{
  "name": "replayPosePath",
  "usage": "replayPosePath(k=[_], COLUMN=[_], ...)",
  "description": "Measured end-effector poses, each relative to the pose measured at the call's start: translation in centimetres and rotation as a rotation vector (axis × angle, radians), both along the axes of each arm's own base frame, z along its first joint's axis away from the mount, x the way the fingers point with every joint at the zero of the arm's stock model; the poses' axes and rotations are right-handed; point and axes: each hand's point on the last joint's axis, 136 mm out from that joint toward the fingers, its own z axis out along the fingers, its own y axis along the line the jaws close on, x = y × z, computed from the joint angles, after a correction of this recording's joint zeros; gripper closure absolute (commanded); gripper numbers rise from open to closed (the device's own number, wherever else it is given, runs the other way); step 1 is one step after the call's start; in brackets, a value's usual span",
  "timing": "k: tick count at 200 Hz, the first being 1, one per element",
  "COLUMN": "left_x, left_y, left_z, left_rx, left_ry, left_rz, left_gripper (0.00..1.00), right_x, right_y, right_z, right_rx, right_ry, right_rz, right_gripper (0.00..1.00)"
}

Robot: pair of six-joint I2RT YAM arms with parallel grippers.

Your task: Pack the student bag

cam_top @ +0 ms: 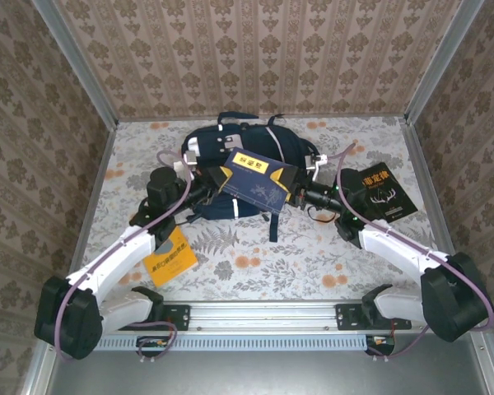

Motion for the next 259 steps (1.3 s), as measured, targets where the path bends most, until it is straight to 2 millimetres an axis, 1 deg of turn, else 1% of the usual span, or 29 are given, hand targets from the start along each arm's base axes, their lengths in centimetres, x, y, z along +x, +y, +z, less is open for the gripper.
replayPosePath(k=[31, 65, 117, 150, 179, 180, 191, 198, 215, 224, 234, 244, 259], left_x=[-0.2, -0.1, 0.0, 0.1, 0.0, 0.0, 0.0, 0.0, 0.0, -0.1, -0.1, -0.1, 0.5], left_y=[0.2, 0.4, 0.5, 0.5, 0.5, 0.5, 0.5, 0.5, 0.6, 0.7, 0.7, 0.8, 0.8], left_z=[0.3, 0.3, 0.3, 0.2, 0.3, 0.3, 0.5, 0.6, 0.4, -0.1, -0.7, -1.2, -0.8], left_rx=[-0.006, -0.019, -0.033, -0.038, -0.046, -0.046, -0.051, -0.052, -0.038, -0.002, 0.035, 0.097, 0.165], left_ry=[-0.002, 0.013, 0.032, 0.041, 0.042, 0.043, 0.04, 0.038, 0.033, 0.029, 0.041, 0.04, 0.027], left_rz=[0.026, 0.047, 0.062, 0.067, 0.07, 0.07, 0.073, 0.073, 0.075, 0.076, 0.078, 0.075, 0.073], left_gripper=[1.0, 1.0, 1.0, 1.0, 1.0, 1.0, 1.0, 0.93, 0.63, 0.52, 0.47, 0.45, 0.42], right_x=[-0.4, -0.6, -0.4, -0.1, 0.2, 0.2, 0.3, 0.3, 0.4, 0.5, 0.6, 0.9, 1.5], right_y=[-0.2, 0.0, 0.2, 0.2, 0.1, 0.1, 0.0, 0.0, -0.2, -0.4, -1.0, -2.1, -4.1], right_z=[0.8, 0.9, 0.7, 0.1, -0.6, -0.7, -0.8, -0.9, -1.1, -1.2, -1.2, -1.1, -0.9], right_rx=[0.019, 0.026, 0.021, -0.002, -0.016, -0.016, -0.022, -0.022, -0.037, -0.053, -0.074, -0.104, -0.15], right_ry=[-0.03, -0.043, -0.047, -0.042, -0.019, -0.013, -0.01, -0.003, -0.003, 0.0, 0.004, 0.004, 0.003], right_rz=[-0.019, -0.033, -0.049, -0.062, -0.075, -0.078, -0.082, -0.083, -0.088, -0.094, -0.11, -0.142, -0.198], right_gripper=[0.42, 0.42, 0.48, 0.61, 0.88, 0.9, 0.99, 1.0, 1.0, 1.0, 1.0, 1.0, 1.0])
